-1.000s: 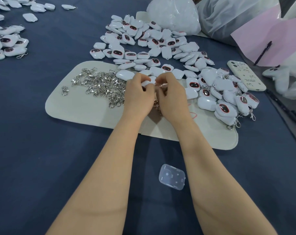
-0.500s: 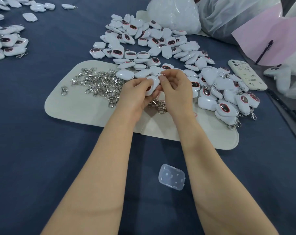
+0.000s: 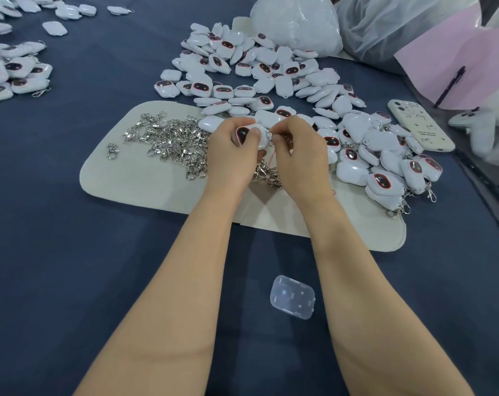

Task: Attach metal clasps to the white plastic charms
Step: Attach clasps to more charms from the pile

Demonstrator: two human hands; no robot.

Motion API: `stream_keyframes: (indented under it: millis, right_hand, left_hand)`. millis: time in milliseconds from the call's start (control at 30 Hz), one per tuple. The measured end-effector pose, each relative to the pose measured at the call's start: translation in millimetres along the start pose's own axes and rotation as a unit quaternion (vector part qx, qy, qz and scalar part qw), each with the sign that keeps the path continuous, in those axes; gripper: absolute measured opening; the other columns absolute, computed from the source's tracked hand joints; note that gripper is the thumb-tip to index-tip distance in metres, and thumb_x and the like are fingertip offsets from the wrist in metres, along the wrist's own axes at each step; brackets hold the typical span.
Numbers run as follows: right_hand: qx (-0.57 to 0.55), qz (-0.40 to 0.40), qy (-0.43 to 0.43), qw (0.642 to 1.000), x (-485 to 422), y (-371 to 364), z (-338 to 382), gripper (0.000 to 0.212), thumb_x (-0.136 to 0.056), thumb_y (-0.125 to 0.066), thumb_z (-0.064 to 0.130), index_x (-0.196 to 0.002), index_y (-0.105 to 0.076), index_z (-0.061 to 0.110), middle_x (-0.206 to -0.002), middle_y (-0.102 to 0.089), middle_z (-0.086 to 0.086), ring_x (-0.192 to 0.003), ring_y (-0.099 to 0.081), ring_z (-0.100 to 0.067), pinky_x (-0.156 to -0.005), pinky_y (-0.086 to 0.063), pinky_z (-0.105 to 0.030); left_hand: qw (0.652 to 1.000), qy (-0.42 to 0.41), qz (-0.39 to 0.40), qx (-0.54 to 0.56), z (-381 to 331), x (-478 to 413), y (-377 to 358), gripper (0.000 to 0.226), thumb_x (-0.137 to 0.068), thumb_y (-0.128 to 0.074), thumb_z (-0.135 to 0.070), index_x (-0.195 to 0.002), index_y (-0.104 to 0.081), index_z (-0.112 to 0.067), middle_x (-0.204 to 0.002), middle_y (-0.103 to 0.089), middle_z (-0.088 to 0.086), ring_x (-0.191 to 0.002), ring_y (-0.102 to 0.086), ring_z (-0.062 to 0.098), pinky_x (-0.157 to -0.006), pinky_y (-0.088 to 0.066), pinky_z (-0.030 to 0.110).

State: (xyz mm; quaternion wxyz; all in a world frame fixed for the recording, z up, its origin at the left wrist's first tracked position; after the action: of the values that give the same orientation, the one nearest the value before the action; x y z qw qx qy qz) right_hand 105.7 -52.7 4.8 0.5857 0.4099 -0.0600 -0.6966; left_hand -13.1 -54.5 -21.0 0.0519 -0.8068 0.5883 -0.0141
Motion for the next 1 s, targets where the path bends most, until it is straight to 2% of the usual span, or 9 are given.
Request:
stream_keyframes:
  millis: [67, 100, 233, 300, 400, 500, 667, 867, 1000]
  right_hand:
    - [-0.008, -0.004, -0.002, 1.0, 0, 1, 0, 0.011, -0.088, -0.051, -0.003, -0.092, -0.062, -0.003, -0.088, -0.064, -0.01, -0.079, -0.051, -0.014, -0.07, -0.034, -0.009]
    - [-0.017, -0.006, -0.008, 1.0, 0, 0, 0, 0.011, -0.089, -0.052, -0.002, -0.093, -0.062, -0.001, -0.089, -0.064, -0.009, -0.079, -0.051, -0.013, -0.071, -0.035, -0.009]
    - [-0.103, -0.009, -0.077, 0.992, 1, -3, -6, 0.018, -0.089, -0.053, 0.001, -0.104, -0.061, 0.008, -0.089, -0.06, 0.01, -0.081, -0.055, -0.001, -0.078, -0.044, -0.011]
    - [-0.114, -0.004, -0.096, 0.989, 1, -5, -9, 0.019, -0.09, -0.054, 0.003, -0.105, -0.062, 0.01, -0.088, -0.058, 0.015, -0.083, -0.057, 0.0, -0.08, -0.045, -0.013]
    - [-0.128, -0.001, -0.104, 0.986, 1, -7, -10, 0.012, -0.091, -0.056, 0.009, -0.1, -0.064, 0.012, -0.089, -0.062, 0.01, -0.089, -0.061, -0.01, -0.084, -0.048, -0.021]
    - [-0.141, -0.014, -0.104, 0.984, 0, -5, -10, 0.01, -0.092, -0.057, 0.01, -0.097, -0.063, 0.016, -0.085, -0.061, 0.014, -0.087, -0.061, -0.009, -0.082, -0.049, -0.021]
    - [-0.176, -0.074, -0.097, 0.977, 0, 0, -6, 0.012, -0.09, -0.058, 0.005, -0.095, -0.06, 0.016, -0.085, -0.061, 0.014, -0.084, -0.06, -0.006, -0.083, -0.05, -0.022]
    - [-0.11, -0.078, -0.051, 0.99, 1, 4, -2, 0.01, -0.09, -0.056, 0.003, -0.097, -0.063, 0.006, -0.089, -0.064, 0.0, -0.079, -0.056, -0.006, -0.074, -0.042, -0.007]
    - [-0.037, -0.044, 0.006, 0.998, 1, 3, 6, 0.012, -0.089, -0.054, 0.0, -0.096, -0.064, 0.001, -0.091, -0.065, -0.007, -0.08, -0.052, -0.01, -0.073, -0.038, -0.008]
  left_hand:
    - [0.999, -0.021, 0.004, -0.033, -2, -1, 0, 0.016, -0.09, -0.055, -0.009, -0.094, -0.059, -0.024, -0.093, -0.062, 0.002, -0.091, -0.065, 0.028, -0.08, -0.056, 0.039]
    - [0.999, -0.023, 0.006, -0.037, -3, -1, 0, 0.016, -0.09, -0.055, -0.009, -0.096, -0.059, -0.023, -0.095, -0.062, 0.003, -0.089, -0.067, 0.026, -0.081, -0.056, 0.039]
    - [0.995, 0.047, 0.014, 0.086, 4, -1, -4, 0.011, -0.094, -0.053, -0.007, -0.102, -0.058, -0.014, -0.104, -0.058, 0.014, -0.058, -0.064, 0.007, -0.061, -0.053, 0.019]
    - [0.981, 0.1, 0.014, 0.167, 9, 0, -6, 0.008, -0.095, -0.052, -0.005, -0.099, -0.057, -0.009, -0.098, -0.061, 0.015, -0.056, -0.06, 0.01, -0.057, -0.052, 0.018]
    - [0.957, 0.152, 0.016, 0.247, 12, 0, -6, 0.009, -0.093, -0.053, -0.002, -0.089, -0.06, -0.005, -0.082, -0.063, 0.01, -0.056, -0.061, 0.011, -0.053, -0.051, 0.017]
    - [0.928, 0.197, 0.036, 0.313, 13, 3, -8, 0.013, -0.093, -0.054, -0.002, -0.081, -0.061, -0.002, -0.065, -0.065, 0.006, -0.052, -0.062, 0.009, -0.048, -0.051, 0.015]
    - [0.896, 0.252, 0.057, 0.361, 16, 7, -13, 0.015, -0.093, -0.053, -0.004, -0.081, -0.061, -0.001, -0.059, -0.066, 0.007, -0.049, -0.062, 0.009, -0.046, -0.051, 0.014]
    - [0.907, 0.249, 0.042, 0.336, 18, 7, -13, 0.009, -0.093, -0.054, -0.005, -0.089, -0.06, 0.0, -0.064, -0.064, 0.007, -0.045, -0.059, 0.007, -0.043, -0.048, 0.013]
    - [0.959, 0.161, -0.003, 0.233, 14, 0, -2, 0.009, -0.091, -0.055, -0.004, -0.099, -0.058, -0.007, -0.08, -0.06, 0.009, -0.046, -0.055, 0.008, -0.047, -0.048, 0.017]
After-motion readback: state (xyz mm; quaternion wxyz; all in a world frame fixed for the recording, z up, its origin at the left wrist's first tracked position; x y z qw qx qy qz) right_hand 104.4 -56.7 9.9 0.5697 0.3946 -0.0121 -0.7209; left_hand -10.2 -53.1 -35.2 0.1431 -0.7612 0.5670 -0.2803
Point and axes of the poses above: each hand's wrist, its own x-axis away from the middle knuckle, its own y-axis out of the back of the hand, z = x × y, the point moved 6 cm from there along -x, towards the middle knuckle
